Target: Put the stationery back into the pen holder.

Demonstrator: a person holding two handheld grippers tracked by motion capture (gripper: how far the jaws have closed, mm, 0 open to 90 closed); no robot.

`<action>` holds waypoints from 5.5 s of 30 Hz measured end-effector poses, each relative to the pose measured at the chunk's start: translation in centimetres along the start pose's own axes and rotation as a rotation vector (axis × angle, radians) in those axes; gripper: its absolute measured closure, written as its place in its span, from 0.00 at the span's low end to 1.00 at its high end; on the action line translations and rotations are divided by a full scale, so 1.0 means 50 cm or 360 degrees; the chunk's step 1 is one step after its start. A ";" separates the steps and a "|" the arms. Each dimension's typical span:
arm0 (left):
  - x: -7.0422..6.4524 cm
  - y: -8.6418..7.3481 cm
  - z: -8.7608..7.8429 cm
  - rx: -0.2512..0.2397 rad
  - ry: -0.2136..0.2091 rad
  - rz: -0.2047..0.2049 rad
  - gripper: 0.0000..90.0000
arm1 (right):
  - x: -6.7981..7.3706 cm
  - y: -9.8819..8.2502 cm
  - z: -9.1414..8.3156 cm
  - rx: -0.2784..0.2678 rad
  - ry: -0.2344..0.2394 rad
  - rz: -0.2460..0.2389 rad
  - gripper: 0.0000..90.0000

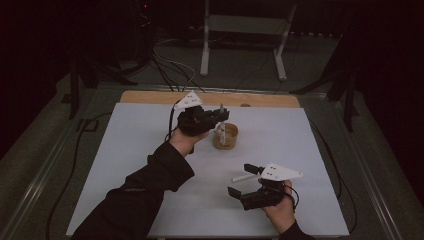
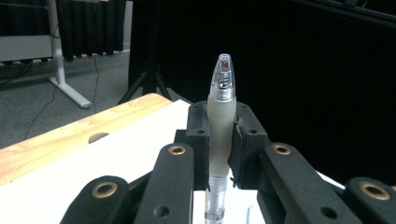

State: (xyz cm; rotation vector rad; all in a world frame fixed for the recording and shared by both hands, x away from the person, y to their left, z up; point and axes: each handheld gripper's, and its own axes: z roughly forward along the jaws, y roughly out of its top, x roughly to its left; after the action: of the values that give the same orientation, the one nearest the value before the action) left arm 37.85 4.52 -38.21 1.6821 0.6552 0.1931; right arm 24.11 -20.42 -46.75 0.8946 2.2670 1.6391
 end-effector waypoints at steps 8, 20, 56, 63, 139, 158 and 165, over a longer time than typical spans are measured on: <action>0.016 -0.009 0.034 0.0010 0.0024 -0.0011 0.90 | 0.001 -0.003 0.002 -0.0016 0.0015 0.0006 0.02; 0.031 -0.005 0.077 0.0007 0.0053 0.0015 0.90 | 0.002 -0.005 0.002 -0.0010 0.0022 0.0005 0.02; 0.079 -0.059 0.165 0.0134 0.0182 0.0010 0.89 | -0.003 -0.005 -0.001 -0.0014 0.0078 0.0029 0.02; 0.079 -0.070 0.177 0.0224 0.0214 -0.0016 0.89 | -0.003 -0.004 -0.002 -0.0021 0.0079 0.0032 0.02; 0.082 -0.135 -0.275 0.0161 0.0085 -0.0027 0.02 | 0.000 -0.001 0.004 -0.0018 0.0098 0.0047 0.02; 0.099 -0.220 -0.364 0.0185 0.0041 0.0004 0.02 | 0.001 0.001 0.003 -0.0027 0.0109 0.0046 0.02; 0.116 -0.266 -0.397 0.0239 0.0077 -0.0008 0.02 | 0.001 0.001 0.004 -0.0033 0.0123 0.0047 0.02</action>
State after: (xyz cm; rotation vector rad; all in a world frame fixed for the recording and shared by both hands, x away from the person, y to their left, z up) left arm 29.08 25.48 -47.61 1.8243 0.7250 0.1856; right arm 24.19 -20.23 -46.78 0.8788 2.2934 1.7355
